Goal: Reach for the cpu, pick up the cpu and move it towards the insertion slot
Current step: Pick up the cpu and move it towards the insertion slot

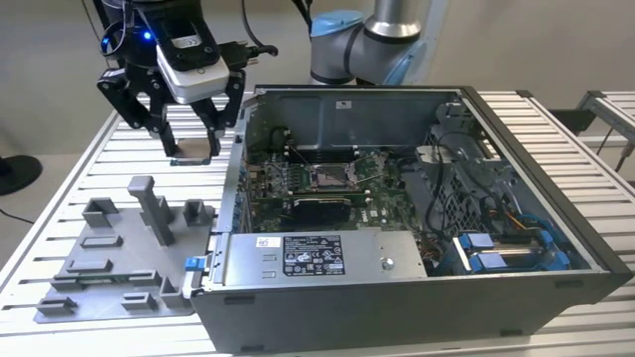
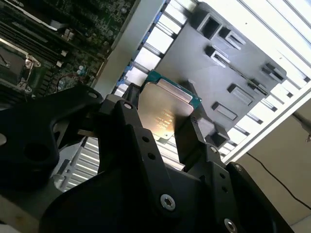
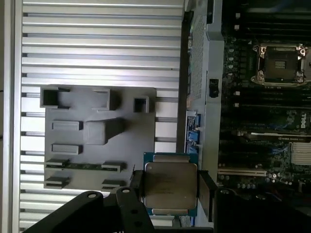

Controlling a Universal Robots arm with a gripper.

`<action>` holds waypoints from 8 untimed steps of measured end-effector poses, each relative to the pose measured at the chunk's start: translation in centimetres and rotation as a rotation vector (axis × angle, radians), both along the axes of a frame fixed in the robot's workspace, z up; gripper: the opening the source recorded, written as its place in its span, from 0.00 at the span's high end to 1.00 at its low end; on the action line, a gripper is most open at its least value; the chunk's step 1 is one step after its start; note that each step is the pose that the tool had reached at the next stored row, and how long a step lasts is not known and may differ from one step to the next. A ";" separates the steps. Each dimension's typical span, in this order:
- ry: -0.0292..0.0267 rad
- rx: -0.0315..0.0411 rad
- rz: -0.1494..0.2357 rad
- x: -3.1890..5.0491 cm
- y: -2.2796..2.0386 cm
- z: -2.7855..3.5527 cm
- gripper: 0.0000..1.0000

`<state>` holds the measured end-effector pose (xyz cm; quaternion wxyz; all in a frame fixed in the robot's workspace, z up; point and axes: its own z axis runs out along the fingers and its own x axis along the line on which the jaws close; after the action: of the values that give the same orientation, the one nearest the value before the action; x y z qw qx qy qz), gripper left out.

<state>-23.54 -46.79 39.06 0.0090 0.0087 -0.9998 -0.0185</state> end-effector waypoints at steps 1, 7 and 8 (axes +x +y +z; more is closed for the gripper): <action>0.0001 0.0000 0.000 0.22 0.00 0.00 1.00; 0.0003 0.0000 0.000 1.51 0.00 0.00 1.00; 0.0003 0.0000 0.000 1.73 0.00 0.00 1.00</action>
<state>-21.81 -46.79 39.05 0.0091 0.0086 -0.9997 -0.0185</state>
